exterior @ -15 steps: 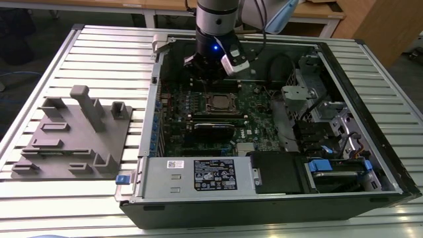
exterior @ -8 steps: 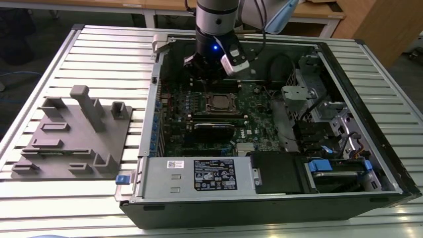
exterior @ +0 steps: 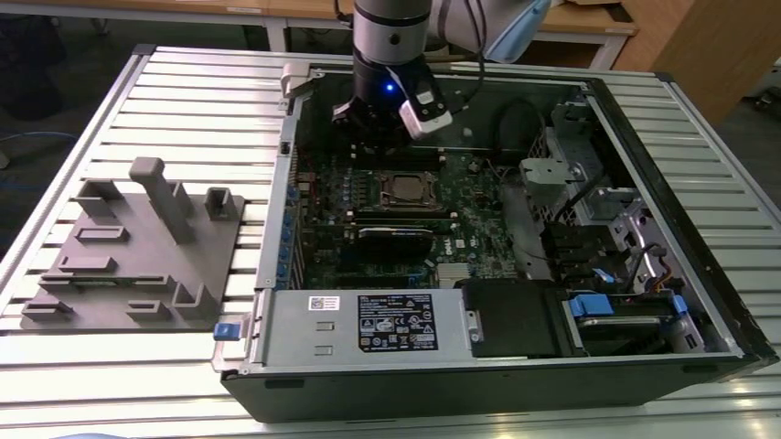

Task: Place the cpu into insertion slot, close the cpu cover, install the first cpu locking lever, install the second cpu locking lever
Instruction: 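Install the first cpu locking lever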

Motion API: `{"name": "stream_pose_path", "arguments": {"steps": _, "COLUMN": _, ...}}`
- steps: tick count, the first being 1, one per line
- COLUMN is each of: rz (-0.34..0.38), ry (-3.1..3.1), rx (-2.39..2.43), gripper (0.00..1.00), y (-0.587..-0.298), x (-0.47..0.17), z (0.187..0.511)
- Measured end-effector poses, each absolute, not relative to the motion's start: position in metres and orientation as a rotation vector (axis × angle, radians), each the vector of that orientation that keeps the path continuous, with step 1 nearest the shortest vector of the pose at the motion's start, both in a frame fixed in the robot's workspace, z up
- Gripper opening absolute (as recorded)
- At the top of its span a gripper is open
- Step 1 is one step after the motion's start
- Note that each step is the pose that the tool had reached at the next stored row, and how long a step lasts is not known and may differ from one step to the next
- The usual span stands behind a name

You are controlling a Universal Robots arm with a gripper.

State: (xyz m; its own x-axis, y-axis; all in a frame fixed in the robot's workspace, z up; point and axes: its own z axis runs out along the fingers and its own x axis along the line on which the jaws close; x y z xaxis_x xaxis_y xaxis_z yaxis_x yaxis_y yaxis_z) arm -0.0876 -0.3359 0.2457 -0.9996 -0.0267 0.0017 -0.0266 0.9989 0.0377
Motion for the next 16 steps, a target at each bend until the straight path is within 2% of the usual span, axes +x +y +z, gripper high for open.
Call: {"name": "stream_pose_path", "arguments": {"steps": 16, "rz": -0.061, "ry": -3.138, "rx": 0.042, "gripper": 0.10, "y": -0.3359, "x": -0.0889, "z": 0.2493}}
